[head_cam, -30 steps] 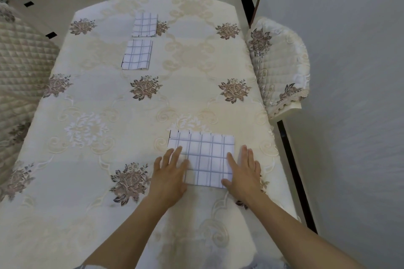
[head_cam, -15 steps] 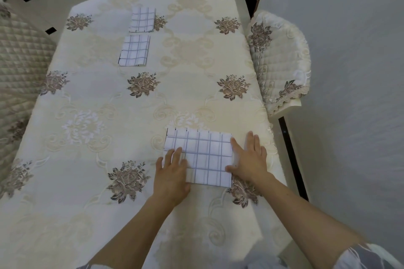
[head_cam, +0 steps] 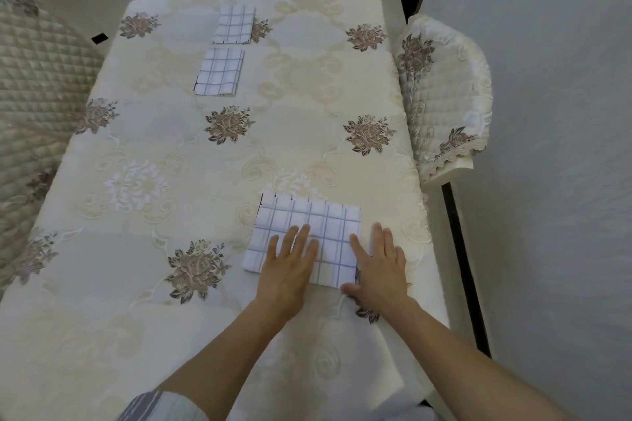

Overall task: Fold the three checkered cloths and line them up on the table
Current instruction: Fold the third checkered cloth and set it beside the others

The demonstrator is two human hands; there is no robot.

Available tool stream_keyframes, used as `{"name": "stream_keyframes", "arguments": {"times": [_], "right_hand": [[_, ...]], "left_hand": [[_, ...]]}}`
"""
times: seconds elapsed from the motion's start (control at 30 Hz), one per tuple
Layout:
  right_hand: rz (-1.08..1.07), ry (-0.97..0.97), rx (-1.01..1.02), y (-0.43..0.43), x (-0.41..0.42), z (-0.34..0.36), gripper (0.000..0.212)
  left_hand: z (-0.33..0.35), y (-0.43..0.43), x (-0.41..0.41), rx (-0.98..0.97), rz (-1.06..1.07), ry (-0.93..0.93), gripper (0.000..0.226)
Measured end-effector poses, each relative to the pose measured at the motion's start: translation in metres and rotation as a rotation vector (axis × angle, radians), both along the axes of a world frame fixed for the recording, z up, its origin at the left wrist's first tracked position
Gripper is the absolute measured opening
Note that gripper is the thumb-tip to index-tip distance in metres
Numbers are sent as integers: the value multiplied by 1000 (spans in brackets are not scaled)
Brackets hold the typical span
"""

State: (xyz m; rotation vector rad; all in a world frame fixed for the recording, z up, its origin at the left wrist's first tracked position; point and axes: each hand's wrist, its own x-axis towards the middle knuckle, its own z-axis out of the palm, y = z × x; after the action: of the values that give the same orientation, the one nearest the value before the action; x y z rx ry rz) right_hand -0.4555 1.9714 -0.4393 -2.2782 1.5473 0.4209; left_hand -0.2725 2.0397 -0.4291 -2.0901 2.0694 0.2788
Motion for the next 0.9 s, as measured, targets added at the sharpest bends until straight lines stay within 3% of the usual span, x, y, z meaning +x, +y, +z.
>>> {"name": "stream_keyframes", "arguments": {"times": [0.9], "right_hand": [[-4,-66,38,-3,-3,5,101]], "left_hand": [[-1,-14,-34,-39,-96,10,78]]}}
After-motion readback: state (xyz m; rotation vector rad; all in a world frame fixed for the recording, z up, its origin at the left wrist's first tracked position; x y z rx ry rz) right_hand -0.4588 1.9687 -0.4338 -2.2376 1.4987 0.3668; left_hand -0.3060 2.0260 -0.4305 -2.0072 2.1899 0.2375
